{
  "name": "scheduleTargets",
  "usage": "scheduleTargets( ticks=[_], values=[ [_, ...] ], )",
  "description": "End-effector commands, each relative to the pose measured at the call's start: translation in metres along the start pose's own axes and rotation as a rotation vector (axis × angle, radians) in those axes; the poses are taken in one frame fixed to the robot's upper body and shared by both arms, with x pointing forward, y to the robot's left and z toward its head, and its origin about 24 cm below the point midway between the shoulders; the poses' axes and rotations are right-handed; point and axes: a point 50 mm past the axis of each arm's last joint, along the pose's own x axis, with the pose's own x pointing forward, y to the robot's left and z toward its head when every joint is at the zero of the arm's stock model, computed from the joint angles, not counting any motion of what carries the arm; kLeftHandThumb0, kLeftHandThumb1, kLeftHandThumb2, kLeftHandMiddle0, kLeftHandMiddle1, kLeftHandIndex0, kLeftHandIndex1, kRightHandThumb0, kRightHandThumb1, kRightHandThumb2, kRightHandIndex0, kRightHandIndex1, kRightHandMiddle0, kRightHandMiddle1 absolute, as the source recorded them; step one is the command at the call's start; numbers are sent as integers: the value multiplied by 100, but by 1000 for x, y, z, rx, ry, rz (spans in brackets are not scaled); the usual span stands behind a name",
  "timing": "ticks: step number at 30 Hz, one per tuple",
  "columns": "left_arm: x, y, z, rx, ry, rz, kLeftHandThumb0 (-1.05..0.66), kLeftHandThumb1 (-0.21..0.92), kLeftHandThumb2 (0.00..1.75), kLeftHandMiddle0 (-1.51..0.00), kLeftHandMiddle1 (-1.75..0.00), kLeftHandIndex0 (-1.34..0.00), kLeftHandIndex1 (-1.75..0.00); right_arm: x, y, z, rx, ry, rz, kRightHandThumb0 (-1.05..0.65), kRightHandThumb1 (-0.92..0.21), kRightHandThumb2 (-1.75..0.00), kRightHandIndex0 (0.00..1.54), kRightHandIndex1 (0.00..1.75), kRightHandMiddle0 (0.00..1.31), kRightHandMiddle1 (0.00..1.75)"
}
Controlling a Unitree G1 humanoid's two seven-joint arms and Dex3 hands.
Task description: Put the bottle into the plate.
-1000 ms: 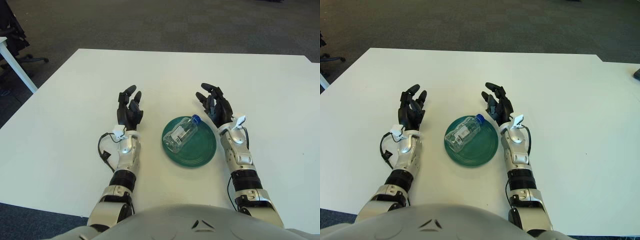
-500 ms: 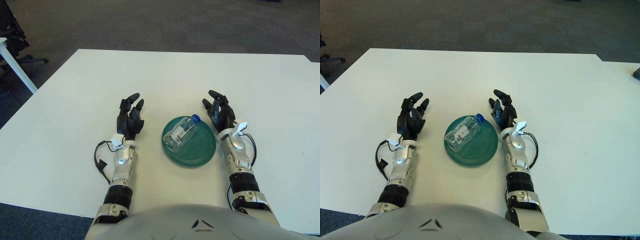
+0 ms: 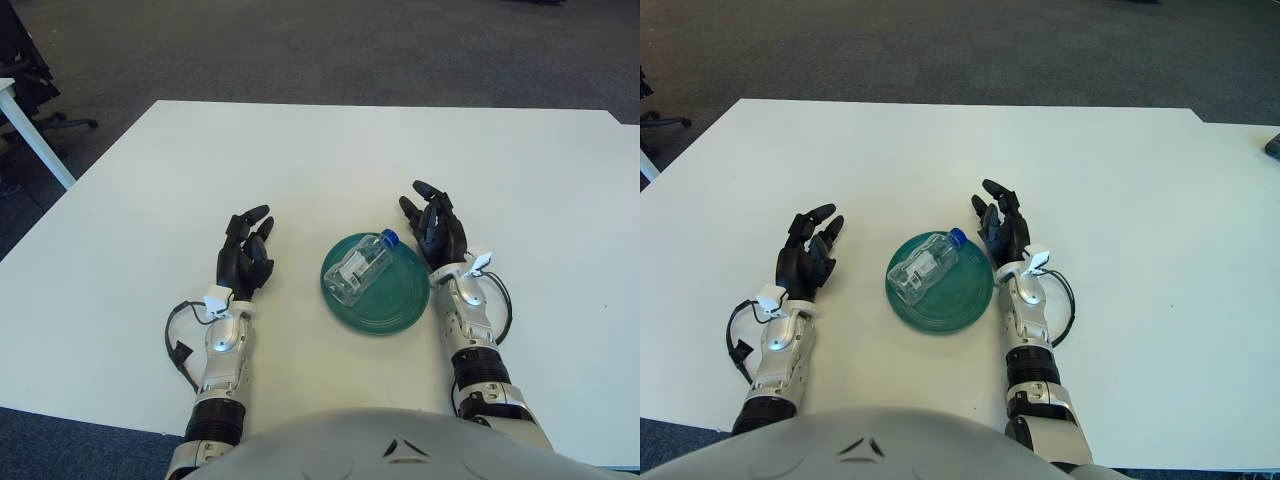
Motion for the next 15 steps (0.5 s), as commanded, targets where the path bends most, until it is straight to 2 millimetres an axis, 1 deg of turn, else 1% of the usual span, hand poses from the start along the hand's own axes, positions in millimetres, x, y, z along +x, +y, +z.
scheduleTargets(
  ticks=[1, 4, 10, 15],
  values=[
    [-34, 22, -28, 22, 158, 38, -64, 92, 67, -60, -19, -32, -91, -3, 6, -5, 12, 6, 36, -73, -92, -69, 69, 9, 17, 87],
    [-34, 25, -28, 18, 171, 25, -64, 92, 67, -60, -19, -30, -90, -3, 8, -4, 10, 1, 58, -73, -92, -67, 71, 10, 17, 88],
    [-34, 28, -27, -7, 177, 17, -63, 92, 63, -61, -19, -32, -90, -3, -2, -5, -4, 4, 90, -72, -92, -64, 74, 12, 17, 90],
    [-34, 30, -25, 3, 169, -2, -63, 92, 61, -62, -19, -33, -90, -1, -1, -6, 6, 1, 111, -72, -92, -63, 74, 13, 18, 92]
  ],
)
